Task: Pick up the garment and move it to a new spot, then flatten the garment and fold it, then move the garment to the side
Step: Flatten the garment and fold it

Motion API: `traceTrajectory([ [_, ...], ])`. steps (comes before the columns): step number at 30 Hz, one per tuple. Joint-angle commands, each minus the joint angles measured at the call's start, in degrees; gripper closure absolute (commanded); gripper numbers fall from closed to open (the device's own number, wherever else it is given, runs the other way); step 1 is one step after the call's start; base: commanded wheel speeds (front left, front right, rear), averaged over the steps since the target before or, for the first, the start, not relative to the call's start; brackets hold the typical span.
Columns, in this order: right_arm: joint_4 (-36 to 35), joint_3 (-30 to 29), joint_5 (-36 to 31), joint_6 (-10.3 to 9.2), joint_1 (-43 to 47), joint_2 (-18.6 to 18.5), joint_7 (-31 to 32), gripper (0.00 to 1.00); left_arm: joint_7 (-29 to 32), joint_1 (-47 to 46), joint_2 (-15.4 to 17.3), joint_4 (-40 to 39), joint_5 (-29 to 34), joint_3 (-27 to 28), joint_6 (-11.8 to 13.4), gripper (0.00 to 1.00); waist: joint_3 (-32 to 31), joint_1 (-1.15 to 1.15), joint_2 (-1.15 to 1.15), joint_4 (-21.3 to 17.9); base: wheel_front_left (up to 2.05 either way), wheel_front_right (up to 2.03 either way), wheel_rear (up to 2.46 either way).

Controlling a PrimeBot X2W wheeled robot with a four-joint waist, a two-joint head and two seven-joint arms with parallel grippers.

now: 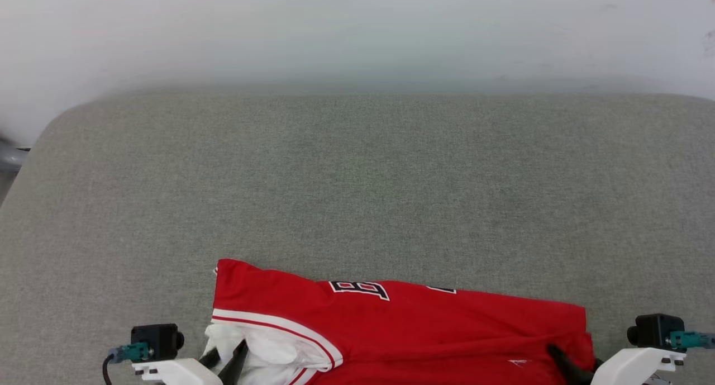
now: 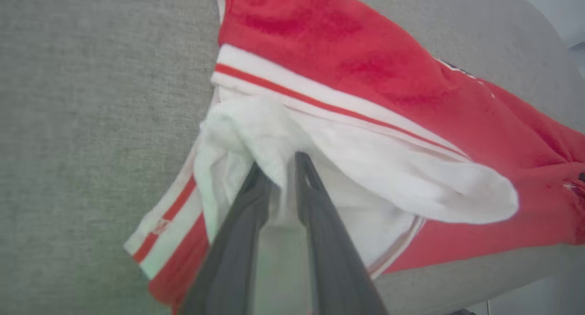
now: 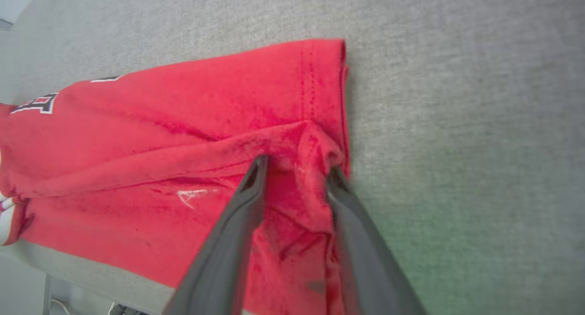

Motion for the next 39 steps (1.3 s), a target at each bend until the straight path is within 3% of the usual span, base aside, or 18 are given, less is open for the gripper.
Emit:
traceTrajectory([
  [1, -0.1, 0.1, -0.2, -0.11, 0.8, 0.1, -0.3, 0.00, -0.8, -0.7, 0.1, 0.3, 0.4, 0.5, 0.1, 0.00, -0.1, 0.00, 0.00, 0.0, 0.00, 0.00, 0.00],
  [9, -7.3, -1.0, -0.9, -0.08, 1.8, -1.4, -1.4, 0.00, -10.5, -2.5, -0.5, -1.2, 5.5, 2.2, 2.3, 0.00, -1.7, 0.00, 0.00, -0.3, 0.00, 0.00, 0.00],
  [16, -10.9, -6.5, -2.3, -0.08, 3.7, -3.6, 4.8, 0.00, -17.5, -2.5, -0.8, -6.0, 11.8, 3.9, 6.8, 0.00, -2.4, 0.00, 0.00, 0.0, 0.00, 0.00, 0.00],
  [23, -12.5, -8.1, -4.1, -0.08, 4.3, -4.0, 10.0, 0.00, -19.2, -0.7, -2.5, -12.9, 19.3, 6.6, 11.0, 0.00, -1.6, 0.00, 0.00, 1.3, 0.00, 0.00, 0.00],
  [30, -10.5, -5.5, -4.9, -0.08, 2.6, -2.6, 11.0, 0.00, -19.3, -0.1, -4.3, -17.4, 23.7, 8.6, 11.0, 0.00, 0.4, 0.00, 0.00, 3.8, 0.00, 0.00, 0.00],
  [39, -3.7, -1.5, -3.9, -0.08, -0.1, -1.8, 11.8, 0.00, -19.3, 0.2, -6.2, -18.6, 25.9, 10.5, 9.3, 0.00, 2.7, 0.00, 0.00, 5.0, 0.00, 0.00, 0.00],
])
